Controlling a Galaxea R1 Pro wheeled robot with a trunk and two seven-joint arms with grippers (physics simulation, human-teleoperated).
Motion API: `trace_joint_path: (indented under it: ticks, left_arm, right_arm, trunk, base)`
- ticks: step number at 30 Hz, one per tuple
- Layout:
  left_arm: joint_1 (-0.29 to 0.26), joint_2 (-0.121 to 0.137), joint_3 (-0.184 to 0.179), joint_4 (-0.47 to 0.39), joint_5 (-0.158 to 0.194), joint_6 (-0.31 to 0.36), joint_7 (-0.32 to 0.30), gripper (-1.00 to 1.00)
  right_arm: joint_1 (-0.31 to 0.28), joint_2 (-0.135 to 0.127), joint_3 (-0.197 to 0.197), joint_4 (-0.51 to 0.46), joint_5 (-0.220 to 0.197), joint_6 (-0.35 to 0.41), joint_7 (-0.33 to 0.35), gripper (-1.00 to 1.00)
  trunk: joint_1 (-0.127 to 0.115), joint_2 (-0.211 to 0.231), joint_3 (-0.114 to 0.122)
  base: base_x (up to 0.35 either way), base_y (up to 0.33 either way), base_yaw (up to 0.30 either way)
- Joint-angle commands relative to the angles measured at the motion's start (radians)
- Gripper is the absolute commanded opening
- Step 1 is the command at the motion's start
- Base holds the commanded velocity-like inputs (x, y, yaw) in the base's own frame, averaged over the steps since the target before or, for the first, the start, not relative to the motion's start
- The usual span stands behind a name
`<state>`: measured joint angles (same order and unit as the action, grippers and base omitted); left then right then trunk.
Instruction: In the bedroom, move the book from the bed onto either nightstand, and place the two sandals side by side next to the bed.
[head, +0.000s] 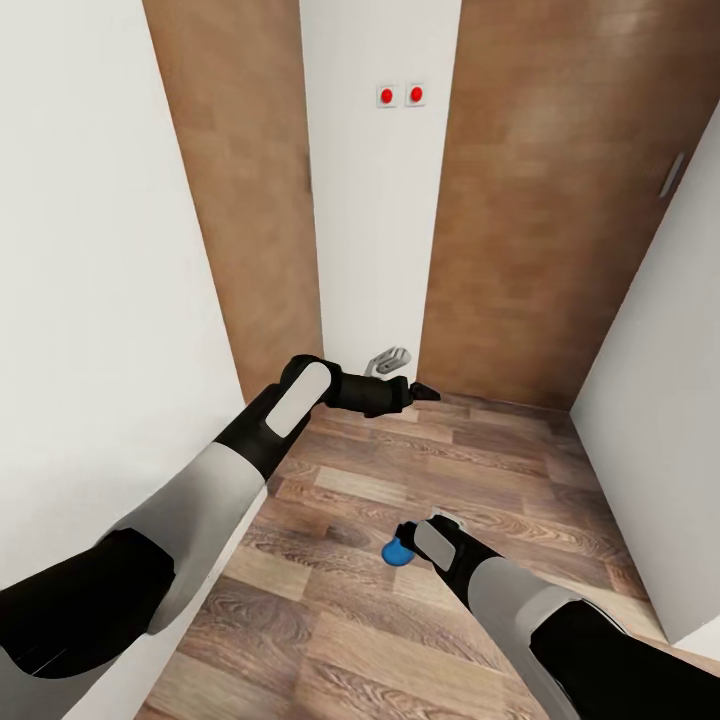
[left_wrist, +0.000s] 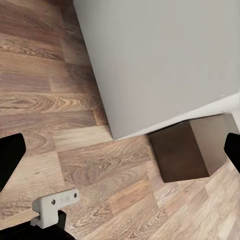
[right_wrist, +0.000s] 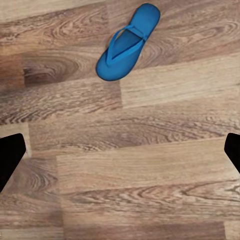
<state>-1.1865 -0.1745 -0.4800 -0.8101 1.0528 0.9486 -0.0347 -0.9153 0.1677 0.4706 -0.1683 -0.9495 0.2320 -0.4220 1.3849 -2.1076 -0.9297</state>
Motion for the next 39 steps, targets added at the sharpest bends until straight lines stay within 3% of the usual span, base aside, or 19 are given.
trace_joint_path:
  ticks: [1,12,31,39]
  left_arm:
    - [-0.001,0.0,0.0,0.0,-0.004,0.002,-0.004,1.0]
    - [-0.001,0.0,0.0,0.0,-0.004,0.002,-0.004,1.0]
    - [-0.001,0.0,0.0,0.0,-0.004,0.002,-0.004,1.0]
    - [-0.001,0.0,0.0,0.0,-0.004,0.002,-0.004,1.0]
  right_arm:
    - [0.0,0.0,0.008,-0.002,-0.005,0.006,-0.006,1.0]
    - [0.0,0.0,0.007,-0.002,-0.005,0.006,-0.006,1.0]
    - [0.0,0.0,0.007,-0.002,-0.005,0.006,-0.006,1.0]
    - [0.0,0.0,0.008,-0.002,-0.005,-0.003,-0.006,1.0]
  trunk:
    - [0.0,0.0,-0.001]
    - [0.0,0.0,-0.001]
    - [0.0,0.0,-0.001]
    - [0.0,0.0,-0.001]
  base:
    - [0.316,0.0,0.0]
    - [0.311,0.0,0.0]
    - [0.045,0.0,0.0]
    - [0.266,0.0,0.0]
